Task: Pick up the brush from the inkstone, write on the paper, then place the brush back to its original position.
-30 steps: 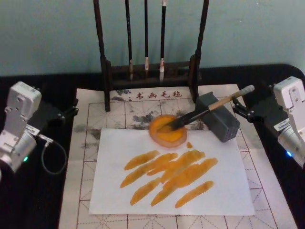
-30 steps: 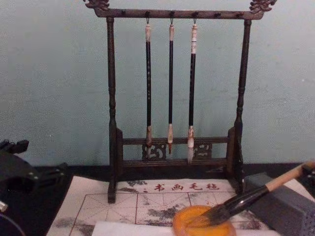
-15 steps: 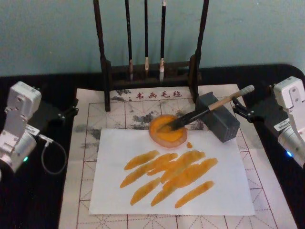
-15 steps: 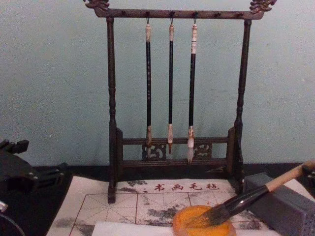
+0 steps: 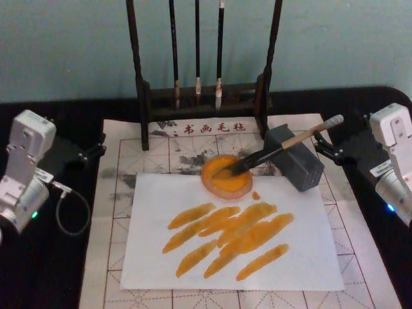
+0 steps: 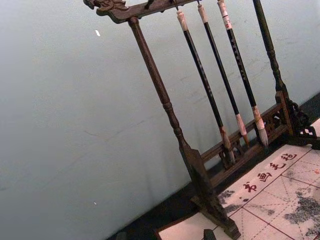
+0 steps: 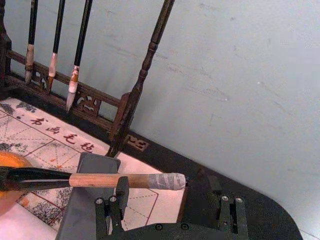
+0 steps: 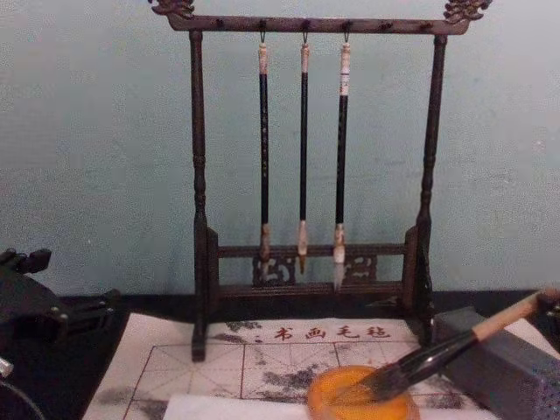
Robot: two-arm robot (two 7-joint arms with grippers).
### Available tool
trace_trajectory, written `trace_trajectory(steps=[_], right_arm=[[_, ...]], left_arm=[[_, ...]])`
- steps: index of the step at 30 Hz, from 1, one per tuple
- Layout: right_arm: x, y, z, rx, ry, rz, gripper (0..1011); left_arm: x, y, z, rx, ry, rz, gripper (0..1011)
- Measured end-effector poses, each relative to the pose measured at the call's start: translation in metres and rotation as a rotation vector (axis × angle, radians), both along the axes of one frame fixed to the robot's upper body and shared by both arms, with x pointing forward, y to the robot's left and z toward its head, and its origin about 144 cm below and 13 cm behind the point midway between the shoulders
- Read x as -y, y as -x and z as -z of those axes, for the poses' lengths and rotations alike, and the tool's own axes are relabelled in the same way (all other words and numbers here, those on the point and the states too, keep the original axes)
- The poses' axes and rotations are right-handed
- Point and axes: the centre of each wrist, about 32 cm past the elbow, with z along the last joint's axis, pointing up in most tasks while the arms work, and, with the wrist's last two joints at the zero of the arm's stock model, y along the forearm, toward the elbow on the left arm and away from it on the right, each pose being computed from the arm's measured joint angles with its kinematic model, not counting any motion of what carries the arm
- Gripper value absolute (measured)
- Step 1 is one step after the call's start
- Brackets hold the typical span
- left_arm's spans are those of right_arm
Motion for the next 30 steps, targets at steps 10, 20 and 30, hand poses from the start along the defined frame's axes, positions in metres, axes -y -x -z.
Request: trace_trajectory(steps=[10, 20, 30], right_arm=[[0.000, 0.000, 0.000, 0.000, 0.000, 0.000, 1000], [0.002, 0.003, 0.000, 0.025, -0.031, 0.012, 1000], [0.007, 0.013, -0.004, 0.034, -0.143, 0.017, 1000]], left_arm=[[0.000, 0.000, 0.000, 0.000, 0.000, 0.000, 1001], [0.000, 0.000, 0.000, 0.000, 0.000, 0.000, 1001], [0.000, 0.000, 0.000, 0.000, 0.000, 0.000, 1001]])
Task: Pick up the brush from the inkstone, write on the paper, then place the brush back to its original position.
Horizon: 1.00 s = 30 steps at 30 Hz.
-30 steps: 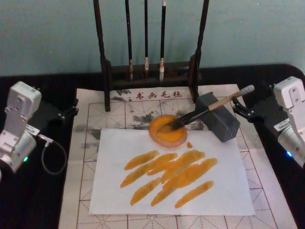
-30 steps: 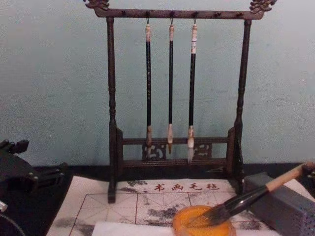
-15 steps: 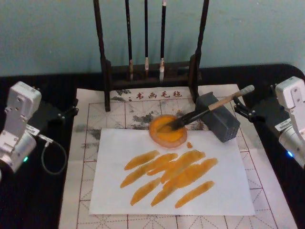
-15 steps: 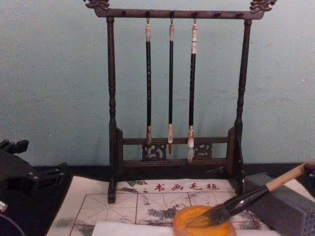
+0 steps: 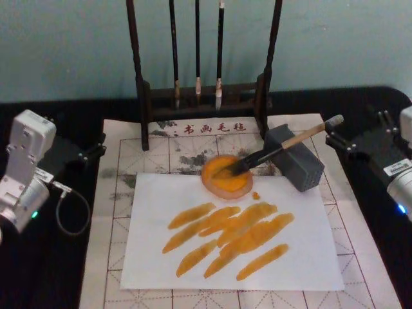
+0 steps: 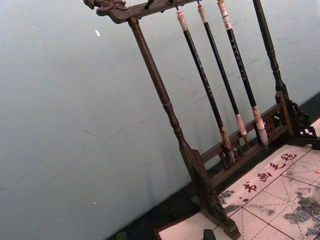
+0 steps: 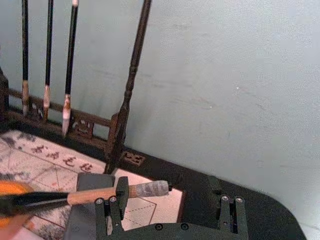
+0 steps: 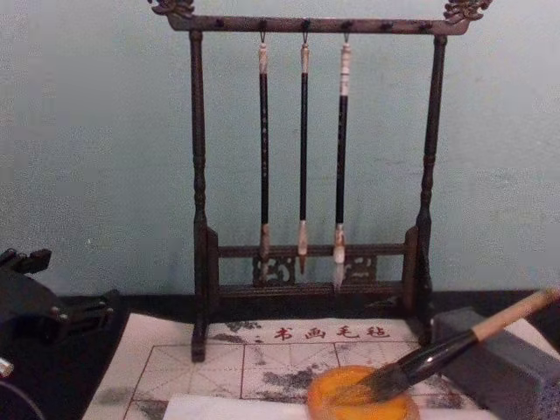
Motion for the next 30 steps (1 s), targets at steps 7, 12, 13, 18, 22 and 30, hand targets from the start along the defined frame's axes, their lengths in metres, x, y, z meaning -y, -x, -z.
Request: trace_trajectory(steps=[7, 12, 13, 18, 22, 30], right_arm=[[0.003, 0.006, -0.002, -0.040, -0.155, 0.007, 1000], [0.004, 0.009, -0.002, -0.078, -0.257, 0.005, 1000], [0.005, 0.010, -0.002, -0.093, -0.303, 0.003, 1000], [0.007, 0.012, 0.000, -0.136, -0.424, -0.008, 1000], [0.008, 0.012, 0.002, -0.172, -0.528, -0.022, 1000], [0.007, 0.011, 0.011, -0.256, -0.739, -0.060, 1000]], left_arm=[[0.000, 0.000, 0.000, 0.000, 0.000, 0.000, 1001], [0.000, 0.000, 0.000, 0.000, 0.000, 0.000, 1001], [0.000, 0.000, 0.000, 0.000, 0.000, 0.000, 1001], [0.000, 0.000, 0.000, 0.000, 0.000, 0.000, 1001], [0.000, 0.000, 0.000, 0.000, 0.000, 0.000, 1001], [0.000, 0.000, 0.000, 0.000, 0.000, 0.000, 1001]])
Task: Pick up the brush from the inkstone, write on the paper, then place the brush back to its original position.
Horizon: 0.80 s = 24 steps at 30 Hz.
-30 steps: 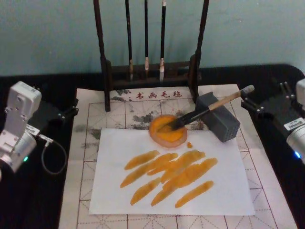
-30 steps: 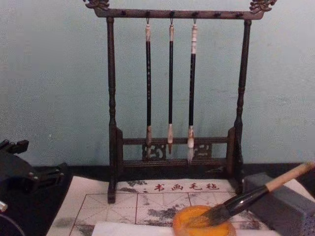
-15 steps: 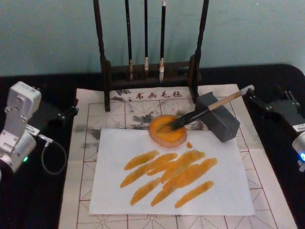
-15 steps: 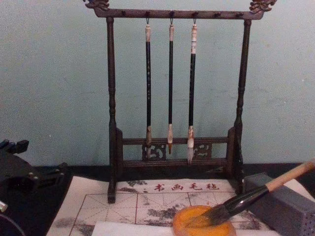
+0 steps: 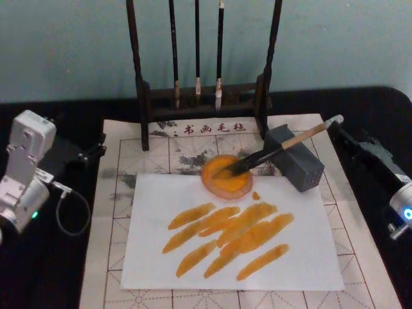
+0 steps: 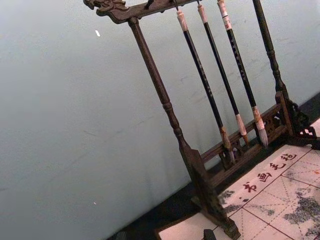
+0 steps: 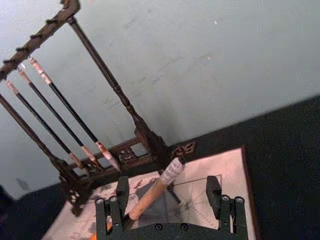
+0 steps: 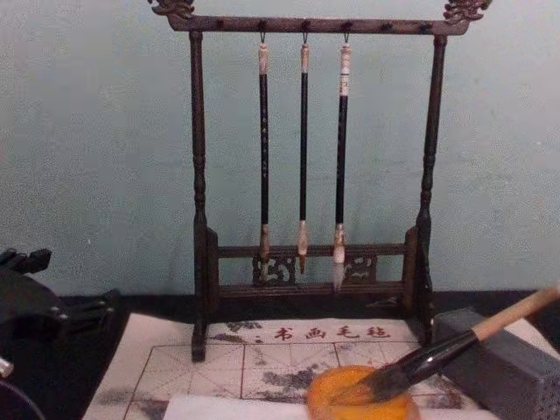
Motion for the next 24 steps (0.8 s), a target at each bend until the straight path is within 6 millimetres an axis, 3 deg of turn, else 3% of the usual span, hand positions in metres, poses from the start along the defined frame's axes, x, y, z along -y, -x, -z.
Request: trace_trajectory(steps=[24], right_arm=[[-0.012, -0.023, 0.018, -0.121, -0.370, -0.054, 1000]], left_arm=[[0.000, 0.000, 0.000, 0.000, 0.000, 0.000, 1001]])
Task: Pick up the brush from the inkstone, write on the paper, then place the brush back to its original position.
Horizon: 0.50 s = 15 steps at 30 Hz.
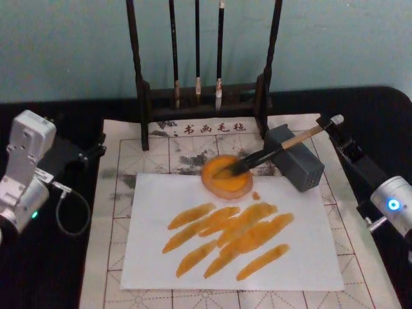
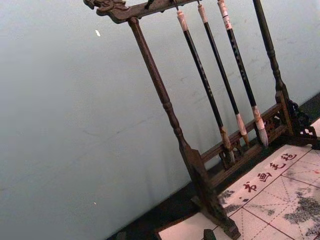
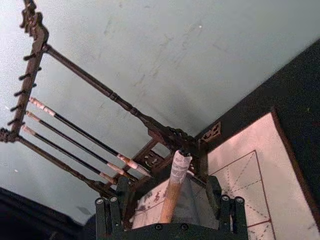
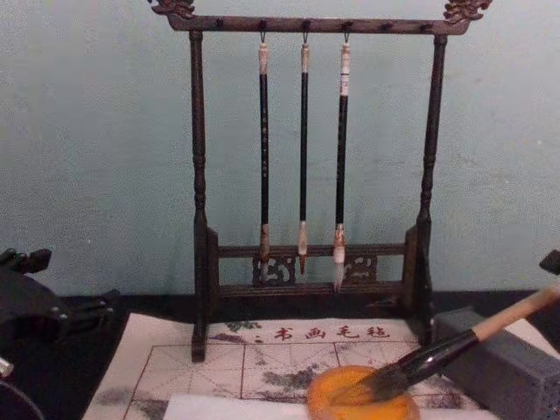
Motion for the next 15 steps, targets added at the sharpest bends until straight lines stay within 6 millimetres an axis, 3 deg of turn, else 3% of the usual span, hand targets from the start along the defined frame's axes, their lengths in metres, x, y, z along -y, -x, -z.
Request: trace_trajectory(steps=[15], right_arm=[[-0.0052, -0.0106, 0.0069, -0.026, -0.107, -0.019, 1000]], left_arm=[[0.0000, 0.0000, 0.0000, 0.000, 0.000, 0.000, 1001]])
